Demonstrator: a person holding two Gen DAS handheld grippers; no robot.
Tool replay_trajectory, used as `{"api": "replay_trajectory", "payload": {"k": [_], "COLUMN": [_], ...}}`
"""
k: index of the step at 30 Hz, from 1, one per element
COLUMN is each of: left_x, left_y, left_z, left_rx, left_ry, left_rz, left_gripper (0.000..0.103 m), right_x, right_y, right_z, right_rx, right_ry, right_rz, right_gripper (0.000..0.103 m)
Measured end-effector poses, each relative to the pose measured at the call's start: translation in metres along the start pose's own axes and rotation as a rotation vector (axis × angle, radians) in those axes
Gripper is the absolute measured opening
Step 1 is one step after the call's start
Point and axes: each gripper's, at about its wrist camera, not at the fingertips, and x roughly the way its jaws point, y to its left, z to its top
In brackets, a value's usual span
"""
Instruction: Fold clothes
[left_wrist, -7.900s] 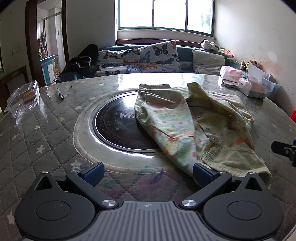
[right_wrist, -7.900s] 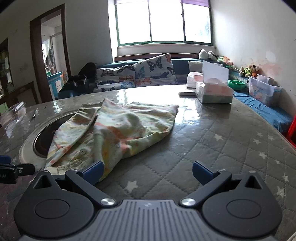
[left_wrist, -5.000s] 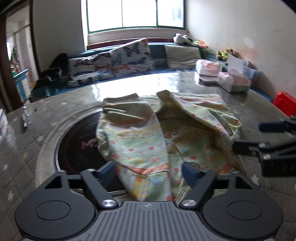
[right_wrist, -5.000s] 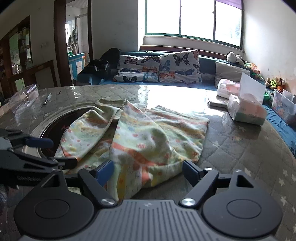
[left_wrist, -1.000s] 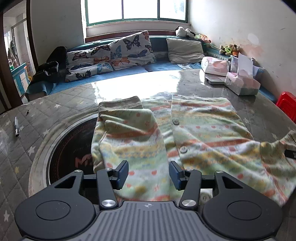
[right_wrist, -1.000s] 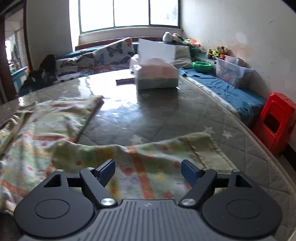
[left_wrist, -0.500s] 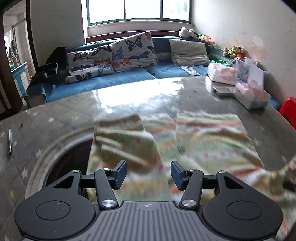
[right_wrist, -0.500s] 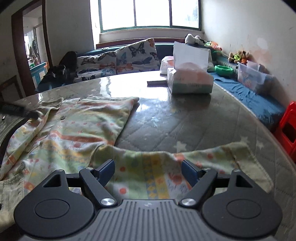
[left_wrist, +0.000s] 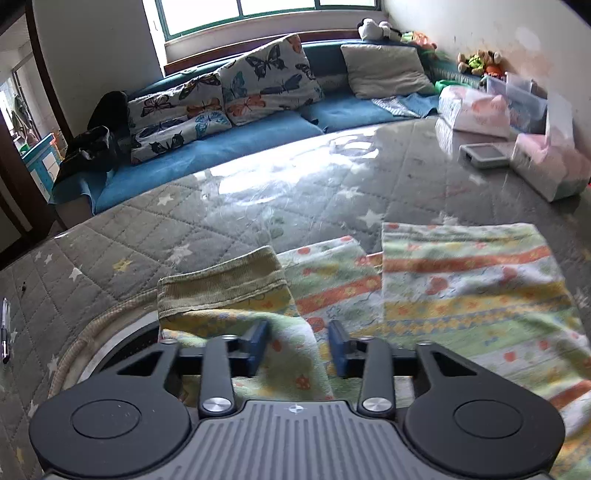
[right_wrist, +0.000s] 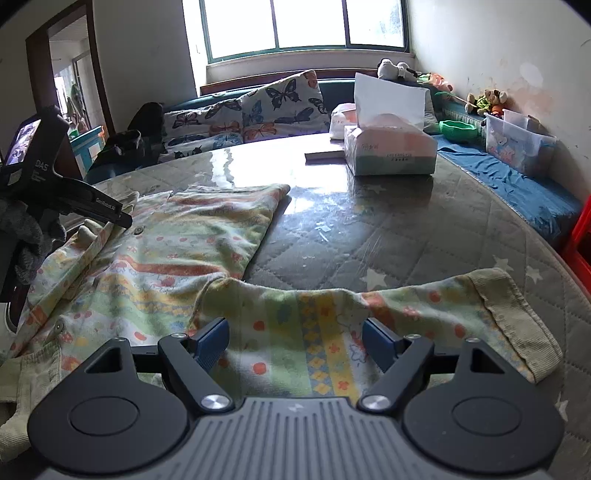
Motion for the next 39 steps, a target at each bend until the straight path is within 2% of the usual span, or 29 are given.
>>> {"api": "replay_trajectory", "payload": {"k": [2, 6, 12, 23, 29, 39], "left_x": [0.0, -0.006, -0.026, -0.073, -0.104, -0.156], "left_y": [0.002, 0.008, 0.021, 0.048, 0.071, 0.117], "left_z": [-0.002, -0.003, -0.006, -0.021, -0.038, -0.083], "left_rx": [0.002, -0.008, -0.039, -0.076, -0.117, -0.192], "left_ry": [0.001, -0.013, -0.058, -0.154, -0.211, -0.284], "left_rz": [0.001, -0.008, -0.02, 0.027, 0.075, 0.174], "left_gripper": [0.016, 0.004, 0.003, 0.003, 0.003, 0.003], "right_x": [0.001, 0.0, -0.003, -0.014, -0.018, -0.024], "right_y": [0.001, 0.003, 0.009, 0.031, 0.052, 0.117], "right_z": [-0.001, -0.002, -0.002, 0.005, 0.013, 0.02], "right_rx": [-0.003, -0.008, -0.014, -0.06, -0.095, -0.253], "right_ry": [0.003, 0.004, -0.002, -0.034, -0.058, -0.071], "right_rz": [-0.001, -0.005, -0.004, 0.025, 0.081, 0.219], "right_gripper": [0.081, 0.082, 0.082, 0.082, 0.082, 0.082]}}
